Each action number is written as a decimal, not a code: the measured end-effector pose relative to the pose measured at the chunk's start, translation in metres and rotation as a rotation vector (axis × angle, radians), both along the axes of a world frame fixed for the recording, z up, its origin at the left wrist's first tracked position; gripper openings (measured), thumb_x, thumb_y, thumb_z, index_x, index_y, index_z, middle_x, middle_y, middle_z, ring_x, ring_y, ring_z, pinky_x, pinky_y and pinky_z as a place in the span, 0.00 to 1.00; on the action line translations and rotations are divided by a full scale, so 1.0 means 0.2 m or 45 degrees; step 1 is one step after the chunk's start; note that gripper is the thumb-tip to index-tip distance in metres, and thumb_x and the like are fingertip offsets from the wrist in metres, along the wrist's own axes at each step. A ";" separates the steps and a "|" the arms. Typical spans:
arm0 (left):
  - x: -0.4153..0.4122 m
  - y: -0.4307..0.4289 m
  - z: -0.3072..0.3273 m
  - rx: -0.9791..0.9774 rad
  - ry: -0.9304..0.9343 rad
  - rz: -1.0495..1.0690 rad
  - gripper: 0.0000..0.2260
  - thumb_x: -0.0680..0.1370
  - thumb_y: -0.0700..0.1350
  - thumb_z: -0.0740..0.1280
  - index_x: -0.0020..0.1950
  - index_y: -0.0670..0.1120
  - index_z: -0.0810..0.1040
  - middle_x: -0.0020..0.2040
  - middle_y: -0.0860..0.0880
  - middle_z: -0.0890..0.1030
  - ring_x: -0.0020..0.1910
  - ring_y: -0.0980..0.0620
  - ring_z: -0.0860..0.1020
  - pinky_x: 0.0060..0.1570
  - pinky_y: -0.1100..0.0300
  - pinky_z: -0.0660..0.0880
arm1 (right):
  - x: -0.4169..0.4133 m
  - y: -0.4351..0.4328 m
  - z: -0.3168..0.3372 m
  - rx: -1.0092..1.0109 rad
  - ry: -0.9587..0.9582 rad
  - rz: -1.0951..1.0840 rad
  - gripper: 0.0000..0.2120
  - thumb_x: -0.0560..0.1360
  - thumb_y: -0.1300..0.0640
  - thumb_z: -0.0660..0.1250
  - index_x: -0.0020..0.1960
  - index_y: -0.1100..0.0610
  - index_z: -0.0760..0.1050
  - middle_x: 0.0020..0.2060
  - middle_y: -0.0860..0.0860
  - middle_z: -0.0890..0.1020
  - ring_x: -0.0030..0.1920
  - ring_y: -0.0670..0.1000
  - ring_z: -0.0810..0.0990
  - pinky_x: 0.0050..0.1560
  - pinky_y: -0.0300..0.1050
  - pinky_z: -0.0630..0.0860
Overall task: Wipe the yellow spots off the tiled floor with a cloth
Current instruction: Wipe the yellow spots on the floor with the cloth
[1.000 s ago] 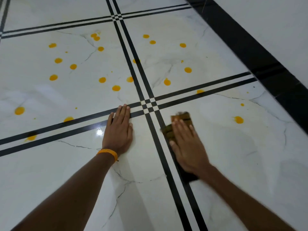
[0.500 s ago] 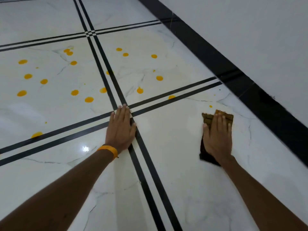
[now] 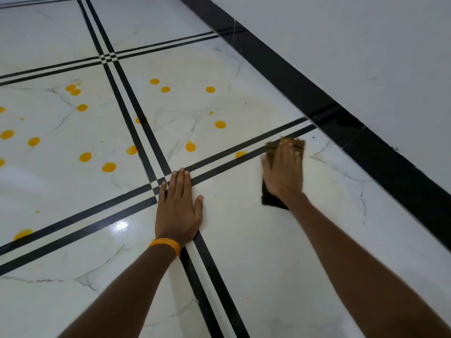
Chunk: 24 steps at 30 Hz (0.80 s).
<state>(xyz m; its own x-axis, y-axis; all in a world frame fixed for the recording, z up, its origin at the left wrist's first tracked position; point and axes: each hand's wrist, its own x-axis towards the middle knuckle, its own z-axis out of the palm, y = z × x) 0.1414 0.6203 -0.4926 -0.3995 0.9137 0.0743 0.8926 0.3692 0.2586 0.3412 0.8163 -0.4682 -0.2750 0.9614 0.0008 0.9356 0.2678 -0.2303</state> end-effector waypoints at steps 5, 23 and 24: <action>0.01 0.00 0.00 -0.005 0.006 0.000 0.32 0.82 0.58 0.45 0.82 0.42 0.49 0.82 0.45 0.51 0.81 0.49 0.47 0.79 0.47 0.47 | 0.17 -0.36 -0.02 -0.008 -0.012 0.384 0.37 0.82 0.36 0.35 0.82 0.58 0.46 0.82 0.53 0.49 0.82 0.51 0.47 0.81 0.52 0.47; 0.01 0.01 0.01 0.007 0.006 0.014 0.31 0.81 0.55 0.46 0.81 0.42 0.50 0.82 0.44 0.52 0.81 0.48 0.48 0.79 0.47 0.47 | -0.28 0.04 0.02 0.006 -0.026 0.318 0.42 0.79 0.33 0.34 0.82 0.61 0.47 0.82 0.57 0.52 0.82 0.55 0.49 0.81 0.51 0.45; 0.01 0.01 0.00 0.008 0.013 0.012 0.31 0.81 0.55 0.46 0.81 0.42 0.50 0.82 0.44 0.52 0.81 0.48 0.48 0.79 0.47 0.47 | -0.38 0.02 0.03 0.016 -0.018 0.296 0.42 0.79 0.34 0.36 0.82 0.63 0.50 0.81 0.59 0.54 0.81 0.57 0.52 0.81 0.52 0.46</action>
